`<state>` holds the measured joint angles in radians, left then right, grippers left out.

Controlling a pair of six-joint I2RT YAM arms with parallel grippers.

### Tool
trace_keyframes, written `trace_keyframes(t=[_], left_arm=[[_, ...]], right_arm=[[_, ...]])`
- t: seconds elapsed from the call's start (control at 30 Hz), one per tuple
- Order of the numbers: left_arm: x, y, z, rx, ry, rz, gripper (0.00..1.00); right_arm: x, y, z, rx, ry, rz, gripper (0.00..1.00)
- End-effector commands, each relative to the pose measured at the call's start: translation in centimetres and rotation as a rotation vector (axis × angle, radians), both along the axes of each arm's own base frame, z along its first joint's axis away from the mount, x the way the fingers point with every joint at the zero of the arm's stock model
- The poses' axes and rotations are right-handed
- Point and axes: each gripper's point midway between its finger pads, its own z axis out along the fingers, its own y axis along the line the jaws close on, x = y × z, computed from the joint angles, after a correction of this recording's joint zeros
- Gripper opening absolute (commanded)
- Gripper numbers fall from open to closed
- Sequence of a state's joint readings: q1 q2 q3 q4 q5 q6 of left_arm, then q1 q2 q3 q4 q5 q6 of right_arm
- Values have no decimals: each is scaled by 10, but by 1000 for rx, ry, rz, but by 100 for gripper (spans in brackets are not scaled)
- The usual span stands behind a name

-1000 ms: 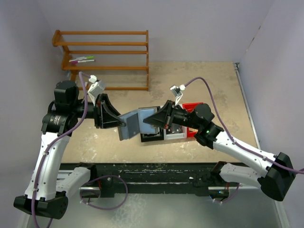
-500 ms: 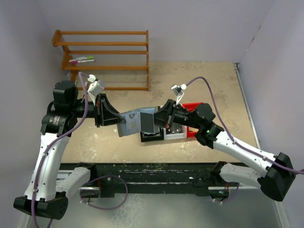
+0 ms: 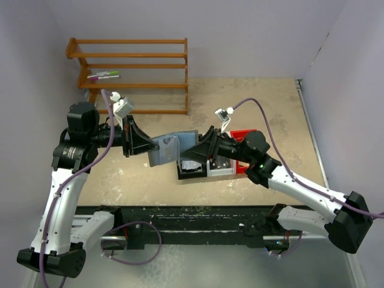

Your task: Take the credit cards out of the card holder

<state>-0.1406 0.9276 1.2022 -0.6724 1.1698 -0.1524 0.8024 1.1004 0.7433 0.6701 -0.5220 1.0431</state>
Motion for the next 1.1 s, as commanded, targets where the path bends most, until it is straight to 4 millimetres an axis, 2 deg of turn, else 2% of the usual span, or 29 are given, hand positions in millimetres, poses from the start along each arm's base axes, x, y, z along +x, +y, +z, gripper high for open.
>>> trace_keyframes(t=[0.0, 0.13, 0.27, 0.33, 0.4, 0.5, 0.57, 0.6, 0.7, 0.73, 0.8, 0.87, 0.9, 0.93, 1.07], left_arm=[[-3, -1, 21, -27, -67, -7, 0], [-2, -1, 22, -28, -44, -1, 0], [-1, -1, 22, -27, -36, 0, 0], [-4, -2, 22, -34, -30, -17, 0], [-5, -3, 22, -38, -23, -25, 0], [-10, -4, 25, -51, -19, -54, 0], [-16, -5, 28, -65, -15, -86, 0], [-18, -5, 29, -70, -14, -101, 0], [-22, -6, 30, -78, -16, -122, 0], [-21, -6, 29, -78, -15, -122, 5], [-17, -6, 22, -75, -1, -115, 41], [-11, -7, 13, -74, 29, -110, 68], [-9, -8, 9, -77, 43, -115, 74], [-9, -8, 4, -88, 78, -121, 76], [-12, -12, 0, -159, 158, -163, 77]], right_arm=[[-3, -14, 18, -39, -80, -61, 84], [-4, -23, 24, -67, -118, -98, 100], [-7, -25, 28, -67, -161, -89, 100], [-6, -23, 37, -39, -191, -89, 100], [-6, -18, 37, -44, -193, -62, 99], [-2, -12, 38, -45, -187, -56, 88], [2, -9, 38, -53, -175, -55, 75], [3, -7, 37, -63, -174, -55, 65], [4, -9, 43, -73, -185, -64, 26], [3, -11, 46, -72, -190, -75, 15], [5, -19, 57, -62, -201, -116, 1], [6, -26, 67, -70, -206, -154, 0], [6, -28, 65, -83, -199, -162, 0], [4, -31, 79, -69, -212, -170, 0], [-2, -34, 90, -38, -210, -160, 0]])
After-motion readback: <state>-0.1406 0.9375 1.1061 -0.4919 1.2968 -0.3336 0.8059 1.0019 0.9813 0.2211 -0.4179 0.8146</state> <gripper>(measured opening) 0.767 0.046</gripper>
